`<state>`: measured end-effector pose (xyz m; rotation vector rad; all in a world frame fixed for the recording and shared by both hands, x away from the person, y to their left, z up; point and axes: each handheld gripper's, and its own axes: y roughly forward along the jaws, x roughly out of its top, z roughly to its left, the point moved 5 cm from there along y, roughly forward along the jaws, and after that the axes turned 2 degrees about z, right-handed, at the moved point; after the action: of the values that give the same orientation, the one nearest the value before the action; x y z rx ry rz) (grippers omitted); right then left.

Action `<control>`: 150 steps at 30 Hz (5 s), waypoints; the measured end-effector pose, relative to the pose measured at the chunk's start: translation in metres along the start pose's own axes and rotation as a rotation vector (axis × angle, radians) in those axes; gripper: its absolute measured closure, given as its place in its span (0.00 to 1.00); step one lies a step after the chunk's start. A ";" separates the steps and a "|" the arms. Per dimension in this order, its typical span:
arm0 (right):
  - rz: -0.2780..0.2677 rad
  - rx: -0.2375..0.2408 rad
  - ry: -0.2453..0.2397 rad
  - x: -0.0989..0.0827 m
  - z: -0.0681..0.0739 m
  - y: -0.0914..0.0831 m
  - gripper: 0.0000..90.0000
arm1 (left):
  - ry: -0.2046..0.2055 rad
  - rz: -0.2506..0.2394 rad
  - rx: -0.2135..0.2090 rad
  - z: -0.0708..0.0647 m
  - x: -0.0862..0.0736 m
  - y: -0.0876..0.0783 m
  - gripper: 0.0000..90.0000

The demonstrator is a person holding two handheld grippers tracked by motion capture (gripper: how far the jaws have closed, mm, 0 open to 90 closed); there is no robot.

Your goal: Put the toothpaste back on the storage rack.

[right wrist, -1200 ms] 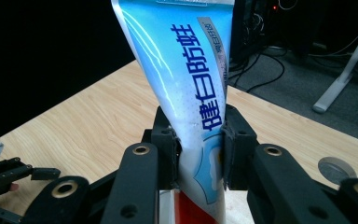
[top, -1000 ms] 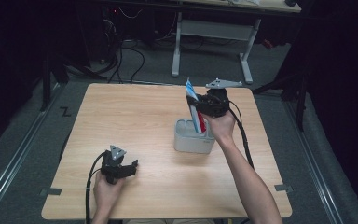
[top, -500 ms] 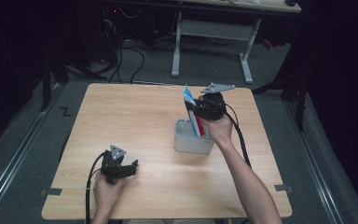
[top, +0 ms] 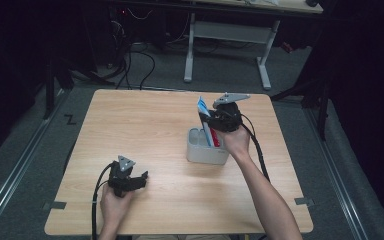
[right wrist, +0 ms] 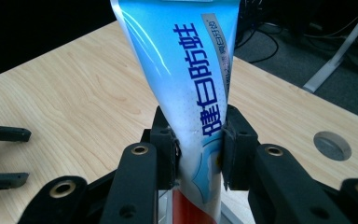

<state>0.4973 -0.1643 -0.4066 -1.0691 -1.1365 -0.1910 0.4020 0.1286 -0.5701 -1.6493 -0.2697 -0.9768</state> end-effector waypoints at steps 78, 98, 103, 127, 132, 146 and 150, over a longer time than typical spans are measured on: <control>0.045 0.001 0.014 -0.039 -0.005 -0.004 0.56 | 0.001 0.001 0.000 0.000 0.000 0.000 0.26; -0.003 -0.015 0.031 -0.037 -0.013 -0.028 0.55 | 0.000 0.001 0.000 0.000 0.000 0.000 0.26; -0.003 -0.029 0.024 -0.040 -0.015 -0.034 0.56 | 0.001 0.001 0.000 0.000 0.000 0.000 0.26; -0.079 -0.055 0.102 -0.059 -0.035 -0.067 0.58 | 0.000 0.001 0.000 0.000 0.000 0.000 0.26; -0.107 -0.067 0.115 -0.062 -0.039 -0.074 0.59 | 0.000 0.001 0.000 0.000 0.000 0.000 0.26; -0.144 -0.078 0.133 -0.069 -0.042 -0.094 0.60 | 0.000 0.001 0.000 0.000 0.000 0.000 0.26; -0.149 -0.079 0.138 -0.073 -0.042 -0.099 0.60 | -0.001 0.001 0.000 0.000 0.000 0.000 0.26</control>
<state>0.4298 -0.2748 -0.4070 -1.0252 -1.0914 -0.4241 0.4019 0.1282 -0.5701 -1.6494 -0.2696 -0.9758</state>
